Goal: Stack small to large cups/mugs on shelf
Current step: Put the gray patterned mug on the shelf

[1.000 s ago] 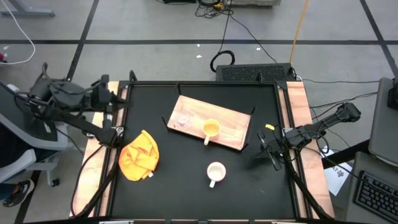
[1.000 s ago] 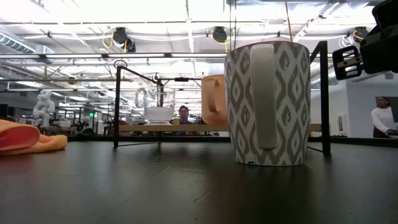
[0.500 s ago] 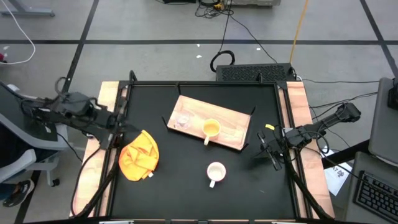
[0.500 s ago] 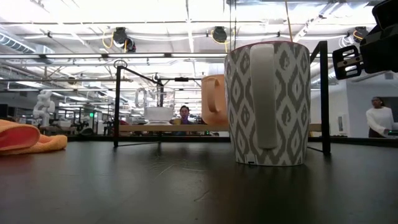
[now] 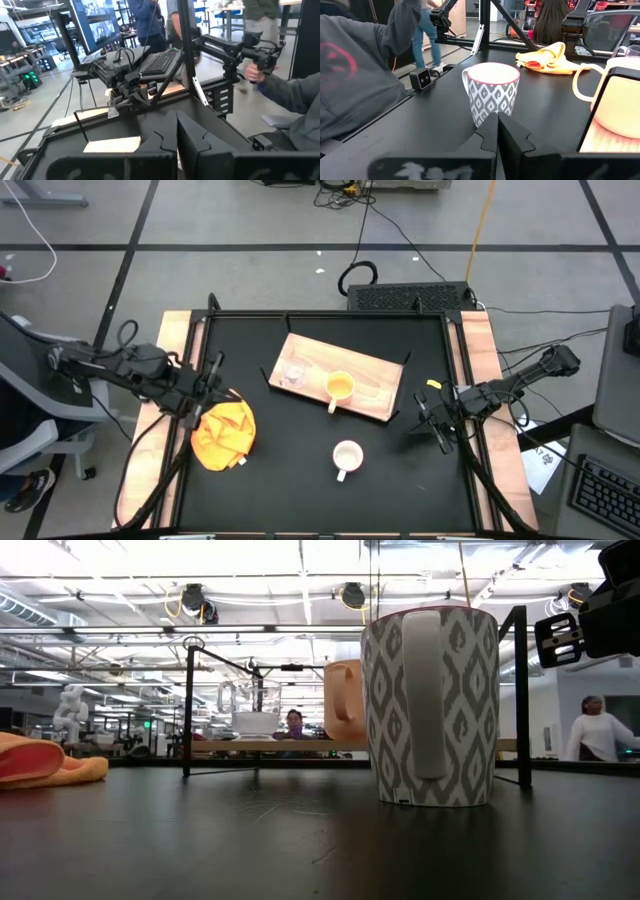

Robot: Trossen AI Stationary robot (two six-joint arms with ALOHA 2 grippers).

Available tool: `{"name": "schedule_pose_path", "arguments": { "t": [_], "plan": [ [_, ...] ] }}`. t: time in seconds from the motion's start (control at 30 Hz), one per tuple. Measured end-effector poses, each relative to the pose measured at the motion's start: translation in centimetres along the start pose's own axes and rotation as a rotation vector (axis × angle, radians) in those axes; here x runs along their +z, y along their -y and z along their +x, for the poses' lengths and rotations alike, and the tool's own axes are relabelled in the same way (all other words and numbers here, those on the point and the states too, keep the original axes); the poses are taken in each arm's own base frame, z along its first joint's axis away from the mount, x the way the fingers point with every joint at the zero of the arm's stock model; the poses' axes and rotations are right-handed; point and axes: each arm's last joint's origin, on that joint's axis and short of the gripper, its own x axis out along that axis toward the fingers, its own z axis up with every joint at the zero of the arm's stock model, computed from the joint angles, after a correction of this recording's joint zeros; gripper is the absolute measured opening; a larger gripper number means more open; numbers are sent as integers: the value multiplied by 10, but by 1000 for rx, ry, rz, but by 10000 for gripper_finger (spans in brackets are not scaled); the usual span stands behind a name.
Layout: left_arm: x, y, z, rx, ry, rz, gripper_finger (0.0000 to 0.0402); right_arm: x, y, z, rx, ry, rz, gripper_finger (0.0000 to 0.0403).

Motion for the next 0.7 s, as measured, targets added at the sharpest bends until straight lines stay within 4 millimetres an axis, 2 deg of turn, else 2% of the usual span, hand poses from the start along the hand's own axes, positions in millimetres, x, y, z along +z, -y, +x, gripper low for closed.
{"name": "schedule_pose_path", "arguments": {
  "t": [0.13, 0.43, 0.7],
  "plan": [
    [-12, 2, 2, 6, 2, -2, 0, 0, 0, 0, 0, -1, 3, 0],
    [-22, 2, -5, 40, -87, -14, 0, 0, 0, 0, 0, -1, 3, 0],
    [-55, 9, -7, 45, -98, 3, 0, 0, 0, 0, 0, -1, 3, 0]
  ]
}}
